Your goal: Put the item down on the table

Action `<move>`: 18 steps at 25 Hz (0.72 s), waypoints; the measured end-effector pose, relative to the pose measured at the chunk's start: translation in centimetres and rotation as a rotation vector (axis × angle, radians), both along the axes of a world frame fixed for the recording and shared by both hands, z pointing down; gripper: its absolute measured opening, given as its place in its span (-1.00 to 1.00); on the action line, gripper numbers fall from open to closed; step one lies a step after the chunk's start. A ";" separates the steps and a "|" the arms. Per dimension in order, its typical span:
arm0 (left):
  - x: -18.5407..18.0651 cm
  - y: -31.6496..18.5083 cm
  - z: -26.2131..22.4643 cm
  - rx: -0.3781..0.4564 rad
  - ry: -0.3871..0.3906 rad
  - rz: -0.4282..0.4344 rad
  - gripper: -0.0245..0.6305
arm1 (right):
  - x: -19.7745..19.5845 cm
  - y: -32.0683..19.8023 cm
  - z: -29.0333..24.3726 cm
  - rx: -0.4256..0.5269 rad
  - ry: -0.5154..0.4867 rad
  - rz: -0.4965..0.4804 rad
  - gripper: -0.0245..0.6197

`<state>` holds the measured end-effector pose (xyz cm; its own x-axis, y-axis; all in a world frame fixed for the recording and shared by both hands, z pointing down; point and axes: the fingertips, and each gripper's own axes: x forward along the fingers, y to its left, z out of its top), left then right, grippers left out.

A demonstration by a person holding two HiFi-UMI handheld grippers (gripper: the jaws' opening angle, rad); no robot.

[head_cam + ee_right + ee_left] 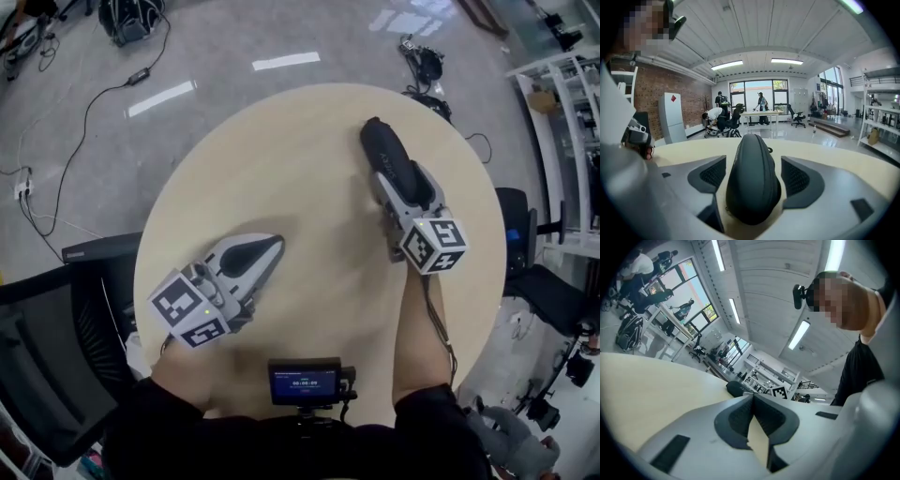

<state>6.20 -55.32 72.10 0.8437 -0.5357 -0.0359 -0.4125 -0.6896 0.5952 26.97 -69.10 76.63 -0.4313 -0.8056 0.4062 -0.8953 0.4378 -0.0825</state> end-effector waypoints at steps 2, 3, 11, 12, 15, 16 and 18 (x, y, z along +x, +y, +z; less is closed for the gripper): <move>0.2 0.1 0.1 0.028 -0.011 0.003 -0.92 | 0.4 0.2 -0.6 0.010 -0.031 0.020 0.27; 0.3 0.3 0.2 0.041 -0.023 0.010 -0.92 | 0.6 0.4 -1.0 0.020 -0.035 0.028 0.30; -0.1 0.3 0.6 0.049 0.005 0.011 -0.92 | 7.1 6.9 -8.5 0.090 -0.029 0.131 0.30; -0.4 -0.1 0.7 0.036 0.008 0.001 -0.92 | 8.4 8.1 -9.8 0.094 -0.042 0.157 0.30; -0.4 -0.8 2.0 0.010 -0.041 -0.039 -0.92 | 11.8 12.5 -13.7 0.097 -0.086 0.218 0.30; -0.2 -0.4 2.4 -0.001 -0.064 -0.045 -0.92 | 12.6 14.2 -15.0 0.097 -0.107 0.227 0.30; 0.4 1.4 1.9 -0.040 -0.066 -0.029 -0.92 | 13.9 17.7 -17.9 0.105 -0.147 0.232 0.30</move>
